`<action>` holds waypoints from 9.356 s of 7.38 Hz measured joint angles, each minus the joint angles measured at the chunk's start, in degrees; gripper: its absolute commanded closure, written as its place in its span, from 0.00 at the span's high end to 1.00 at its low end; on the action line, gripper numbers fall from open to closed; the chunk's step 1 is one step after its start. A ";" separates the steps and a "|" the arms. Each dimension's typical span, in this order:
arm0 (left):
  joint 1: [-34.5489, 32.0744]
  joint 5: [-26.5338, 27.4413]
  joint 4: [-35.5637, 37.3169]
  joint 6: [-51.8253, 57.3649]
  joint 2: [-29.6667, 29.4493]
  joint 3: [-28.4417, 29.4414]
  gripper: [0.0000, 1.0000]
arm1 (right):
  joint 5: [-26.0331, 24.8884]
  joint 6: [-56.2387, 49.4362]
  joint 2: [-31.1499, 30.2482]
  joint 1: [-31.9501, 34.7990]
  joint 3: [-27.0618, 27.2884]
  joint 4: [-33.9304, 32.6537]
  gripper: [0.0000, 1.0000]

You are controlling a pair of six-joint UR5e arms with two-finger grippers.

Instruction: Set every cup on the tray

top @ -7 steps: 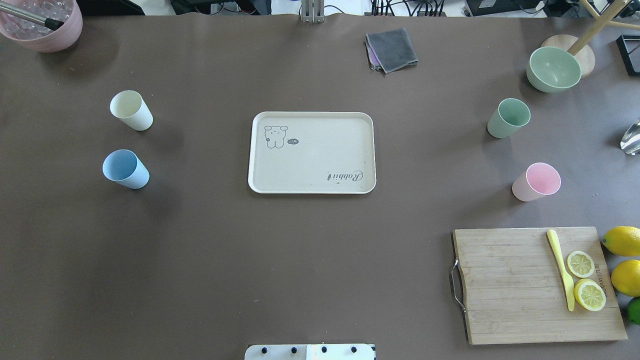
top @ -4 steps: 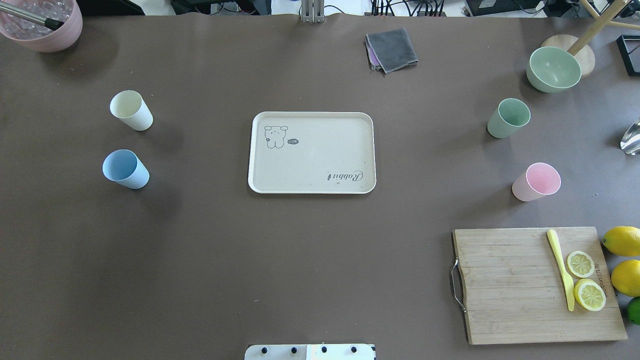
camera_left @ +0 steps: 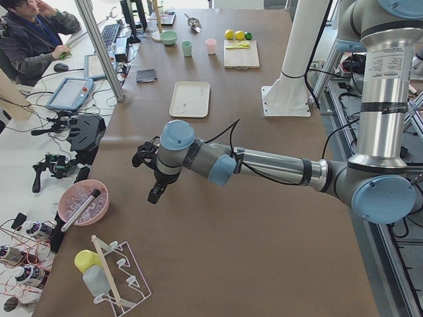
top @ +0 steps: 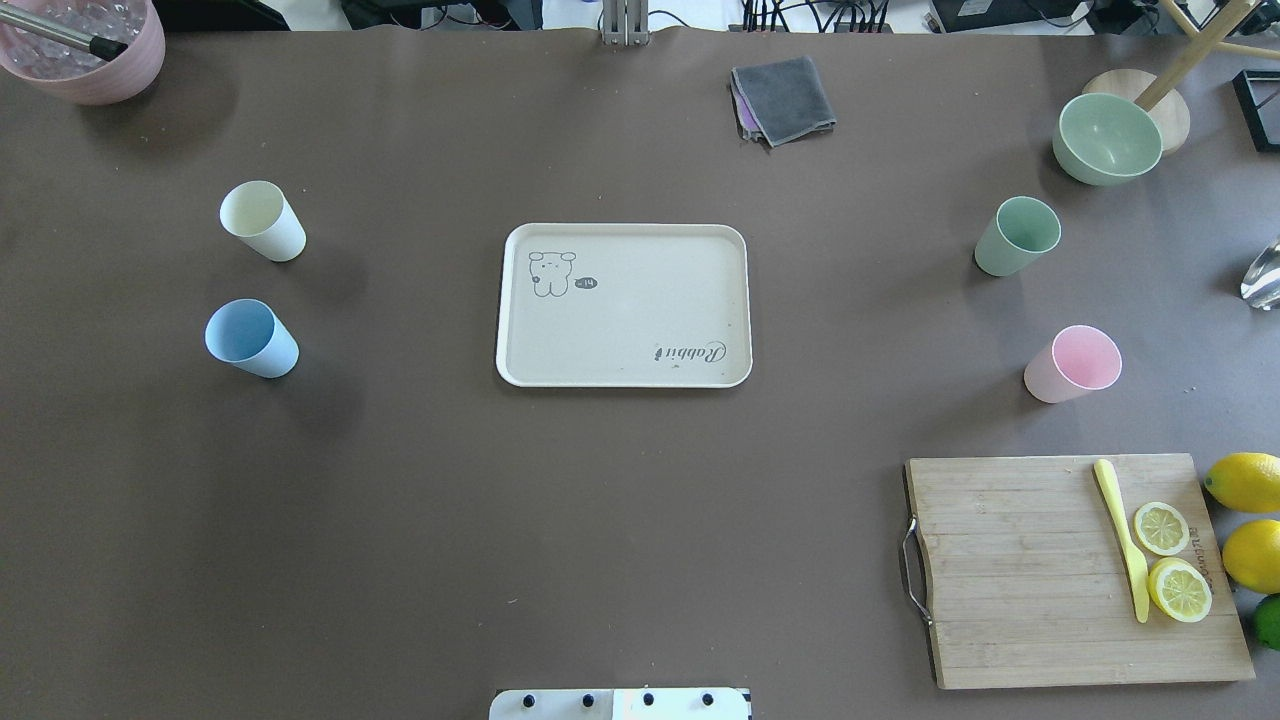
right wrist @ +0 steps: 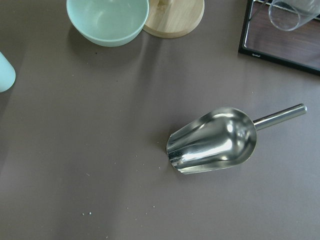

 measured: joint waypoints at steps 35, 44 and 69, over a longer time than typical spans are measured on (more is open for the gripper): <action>41.43 15.92 -1.61 -63.20 -39.70 17.76 0.98 | -9.81 46.52 18.63 -27.15 -7.06 8.27 1.00; 32.33 8.18 -3.03 -34.05 -4.40 -3.07 0.78 | -9.81 46.44 18.54 -27.16 -7.03 8.28 1.00; 42.77 13.13 9.41 -56.92 -37.05 7.14 0.98 | -9.77 44.89 20.88 -27.08 -9.68 7.91 1.00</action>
